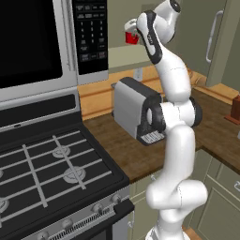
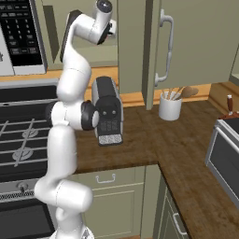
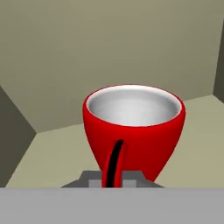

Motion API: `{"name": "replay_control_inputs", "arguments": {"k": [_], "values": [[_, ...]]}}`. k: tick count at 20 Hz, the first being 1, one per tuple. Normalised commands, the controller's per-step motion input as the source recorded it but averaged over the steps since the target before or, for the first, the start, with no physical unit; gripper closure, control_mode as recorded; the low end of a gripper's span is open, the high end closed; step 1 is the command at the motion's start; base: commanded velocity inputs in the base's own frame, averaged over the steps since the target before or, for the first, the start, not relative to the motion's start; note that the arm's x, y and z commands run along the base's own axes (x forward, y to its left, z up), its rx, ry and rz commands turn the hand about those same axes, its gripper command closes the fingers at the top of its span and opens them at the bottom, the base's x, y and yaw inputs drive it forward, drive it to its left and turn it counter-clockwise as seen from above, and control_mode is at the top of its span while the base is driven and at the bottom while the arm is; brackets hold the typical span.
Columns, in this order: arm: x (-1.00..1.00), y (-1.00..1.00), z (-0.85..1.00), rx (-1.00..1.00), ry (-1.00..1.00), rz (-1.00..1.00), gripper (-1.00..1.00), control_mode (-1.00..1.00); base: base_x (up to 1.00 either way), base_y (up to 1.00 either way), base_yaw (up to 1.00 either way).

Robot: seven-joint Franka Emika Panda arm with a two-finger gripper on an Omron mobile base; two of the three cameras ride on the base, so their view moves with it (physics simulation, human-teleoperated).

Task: Gather all objects into one cabinet and sort the glasses and bowls to opposite sides.

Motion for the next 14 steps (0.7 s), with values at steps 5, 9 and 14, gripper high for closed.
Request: {"name": "replay_control_inputs", "arguments": {"k": [5,9,14], "values": [[-0.89,0.00,-0.63,-0.04,0.04,0.00,1.00,-1.00,0.00,0.00,0.00],[-1.00,0.00,-1.00,-0.10,-0.02,-0.02,1.00,-1.00,0.00,0.00,0.00],[-1.00,0.00,-1.00,-0.06,-0.10,-0.03,1.00,-1.00,0.00,0.00,0.00]]}}
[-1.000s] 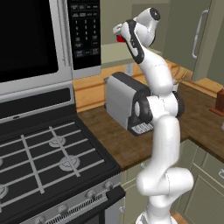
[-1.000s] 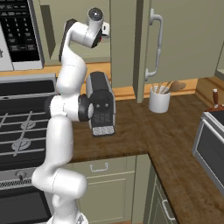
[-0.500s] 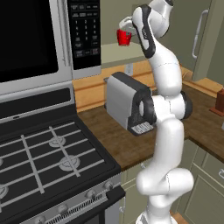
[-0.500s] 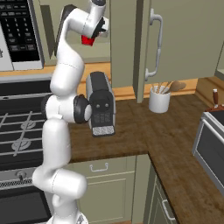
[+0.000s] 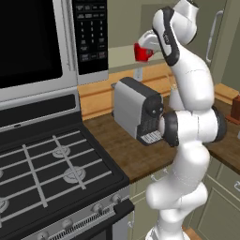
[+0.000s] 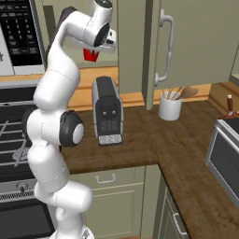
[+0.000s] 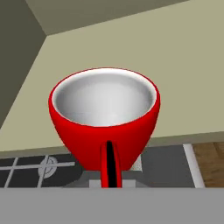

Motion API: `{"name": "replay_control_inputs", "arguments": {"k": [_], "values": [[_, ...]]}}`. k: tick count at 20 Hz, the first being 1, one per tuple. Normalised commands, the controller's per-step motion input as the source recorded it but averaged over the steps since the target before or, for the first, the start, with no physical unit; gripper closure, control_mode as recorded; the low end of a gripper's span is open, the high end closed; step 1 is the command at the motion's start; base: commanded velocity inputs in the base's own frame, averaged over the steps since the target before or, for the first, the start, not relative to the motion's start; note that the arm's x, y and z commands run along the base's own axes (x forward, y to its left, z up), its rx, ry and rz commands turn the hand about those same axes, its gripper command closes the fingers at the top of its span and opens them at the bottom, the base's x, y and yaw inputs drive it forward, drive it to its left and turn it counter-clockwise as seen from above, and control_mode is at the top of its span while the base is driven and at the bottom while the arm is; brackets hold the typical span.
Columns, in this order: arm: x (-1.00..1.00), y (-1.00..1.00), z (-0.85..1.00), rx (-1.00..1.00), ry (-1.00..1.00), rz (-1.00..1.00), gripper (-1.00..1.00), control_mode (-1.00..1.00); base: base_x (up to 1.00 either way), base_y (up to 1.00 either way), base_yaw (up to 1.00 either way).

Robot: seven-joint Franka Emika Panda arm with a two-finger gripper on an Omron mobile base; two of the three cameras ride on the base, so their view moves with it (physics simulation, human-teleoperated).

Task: Gather all objects into one cabinet and sort the glasses and bowls to opposite sides.

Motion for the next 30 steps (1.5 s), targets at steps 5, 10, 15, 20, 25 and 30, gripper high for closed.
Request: {"name": "replay_control_inputs", "arguments": {"k": [5,10,15,20,25,30], "values": [[-0.85,0.16,-0.46,-0.06,-0.03,-0.01,1.00,-1.00,0.00,0.00,0.00],[-0.88,0.67,-0.36,-0.18,0.00,0.00,1.00,-1.00,0.00,0.00,0.00],[-1.00,0.31,-0.86,-0.14,0.11,-0.01,1.00,-1.00,0.00,0.00,0.00],[-0.29,0.00,-0.12,0.00,0.01,0.00,1.00,-1.00,0.00,0.00,0.00],[-0.89,-0.02,-0.63,-0.04,0.07,-0.05,1.00,-1.00,0.00,0.00,0.00],[-1.00,0.00,-0.88,-0.10,0.13,-0.11,1.00,-1.00,0.00,0.00,0.00]]}}
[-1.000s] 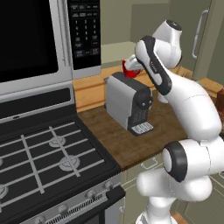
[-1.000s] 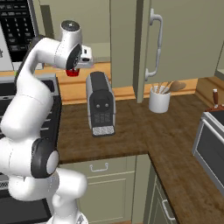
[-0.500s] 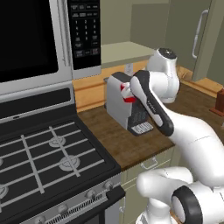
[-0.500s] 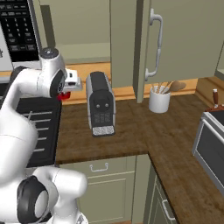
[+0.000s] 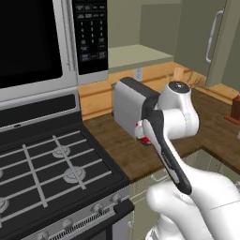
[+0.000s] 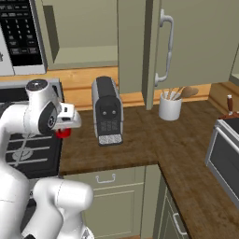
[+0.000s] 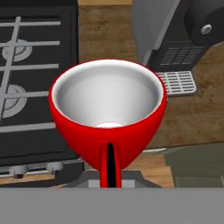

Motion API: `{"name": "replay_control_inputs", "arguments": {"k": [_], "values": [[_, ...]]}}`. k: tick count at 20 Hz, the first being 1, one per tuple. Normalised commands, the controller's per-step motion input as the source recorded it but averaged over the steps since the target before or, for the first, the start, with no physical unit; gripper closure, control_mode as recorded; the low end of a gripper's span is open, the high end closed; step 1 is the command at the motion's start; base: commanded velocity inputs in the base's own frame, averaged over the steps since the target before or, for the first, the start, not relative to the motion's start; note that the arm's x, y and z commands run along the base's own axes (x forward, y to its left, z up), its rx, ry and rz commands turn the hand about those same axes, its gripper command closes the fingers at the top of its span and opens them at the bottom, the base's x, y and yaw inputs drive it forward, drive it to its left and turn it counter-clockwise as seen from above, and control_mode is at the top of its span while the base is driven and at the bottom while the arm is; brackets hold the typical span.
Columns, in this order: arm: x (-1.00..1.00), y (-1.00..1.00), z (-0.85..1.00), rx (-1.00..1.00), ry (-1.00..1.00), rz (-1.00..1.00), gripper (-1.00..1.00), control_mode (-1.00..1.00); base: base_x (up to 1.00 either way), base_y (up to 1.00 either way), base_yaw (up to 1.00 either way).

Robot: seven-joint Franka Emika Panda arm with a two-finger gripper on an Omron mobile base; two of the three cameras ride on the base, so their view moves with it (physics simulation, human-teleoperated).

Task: Gather all objects into one cabinet and sort the glasses and bowls to opposite sides.

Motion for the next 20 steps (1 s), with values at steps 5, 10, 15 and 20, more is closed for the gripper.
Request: {"name": "replay_control_inputs", "arguments": {"k": [5,10,15,20], "values": [[-0.15,0.01,-0.01,0.00,0.02,0.00,1.00,-1.00,0.00,0.00,0.00],[-0.34,-0.02,-0.08,0.00,0.02,-0.30,1.00,-1.00,0.00,0.00,0.00],[-0.06,0.04,-0.19,-0.04,0.02,-0.04,1.00,-1.00,0.00,0.00,0.00],[0.00,0.11,-0.20,-0.07,0.06,0.00,1.00,-1.00,0.00,0.00,0.00]]}}
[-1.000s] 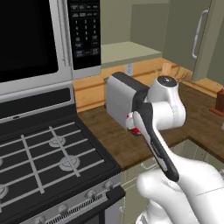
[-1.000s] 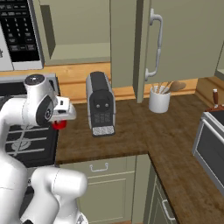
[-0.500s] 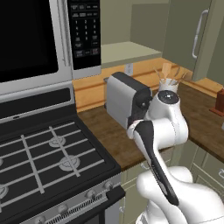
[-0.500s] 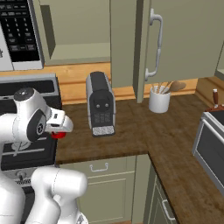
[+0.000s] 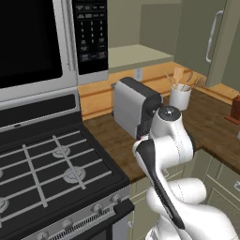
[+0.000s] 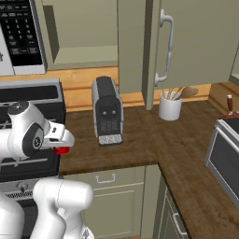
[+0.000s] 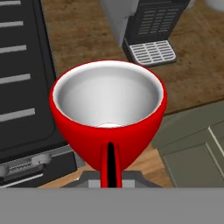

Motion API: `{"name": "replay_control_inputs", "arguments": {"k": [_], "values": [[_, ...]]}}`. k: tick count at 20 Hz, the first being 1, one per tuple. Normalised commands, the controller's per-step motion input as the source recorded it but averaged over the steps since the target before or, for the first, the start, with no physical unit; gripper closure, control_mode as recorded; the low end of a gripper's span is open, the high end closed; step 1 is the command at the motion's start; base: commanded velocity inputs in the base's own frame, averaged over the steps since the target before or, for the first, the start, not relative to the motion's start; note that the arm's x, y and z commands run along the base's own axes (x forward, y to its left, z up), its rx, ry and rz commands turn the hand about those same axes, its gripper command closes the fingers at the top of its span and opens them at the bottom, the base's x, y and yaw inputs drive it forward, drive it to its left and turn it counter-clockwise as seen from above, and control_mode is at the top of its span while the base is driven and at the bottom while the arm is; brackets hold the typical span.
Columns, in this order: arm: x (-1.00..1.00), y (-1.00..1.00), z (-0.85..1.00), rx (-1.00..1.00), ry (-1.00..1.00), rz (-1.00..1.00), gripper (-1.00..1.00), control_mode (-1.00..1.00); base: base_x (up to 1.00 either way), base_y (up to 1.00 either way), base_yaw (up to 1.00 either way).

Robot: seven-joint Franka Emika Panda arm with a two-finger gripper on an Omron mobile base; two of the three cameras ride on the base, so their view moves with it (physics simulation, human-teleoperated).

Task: Gather all objects into one cabinet and sort the glasses and bowls to opposite sides.

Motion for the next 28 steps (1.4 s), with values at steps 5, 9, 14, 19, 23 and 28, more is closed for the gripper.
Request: {"name": "replay_control_inputs", "arguments": {"k": [5,9,14,19,23,28], "values": [[0.00,0.00,-0.01,0.00,0.00,-0.01,1.00,-1.00,0.00,0.00,0.00],[0.00,-0.02,-0.16,0.00,0.00,-0.30,1.00,-1.00,0.00,0.00,0.00],[-0.02,0.05,-0.24,-0.08,0.06,-0.32,1.00,-1.00,0.00,0.00,0.00],[0.00,0.10,-0.18,-0.10,0.07,-0.12,1.00,-1.00,0.00,0.00,0.00],[-0.05,0.00,-0.13,-0.03,0.02,-0.04,1.00,-1.00,0.00,0.00,0.00],[-0.24,-0.02,-0.13,-0.01,0.00,-0.19,1.00,-1.00,0.00,0.00,0.00]]}}
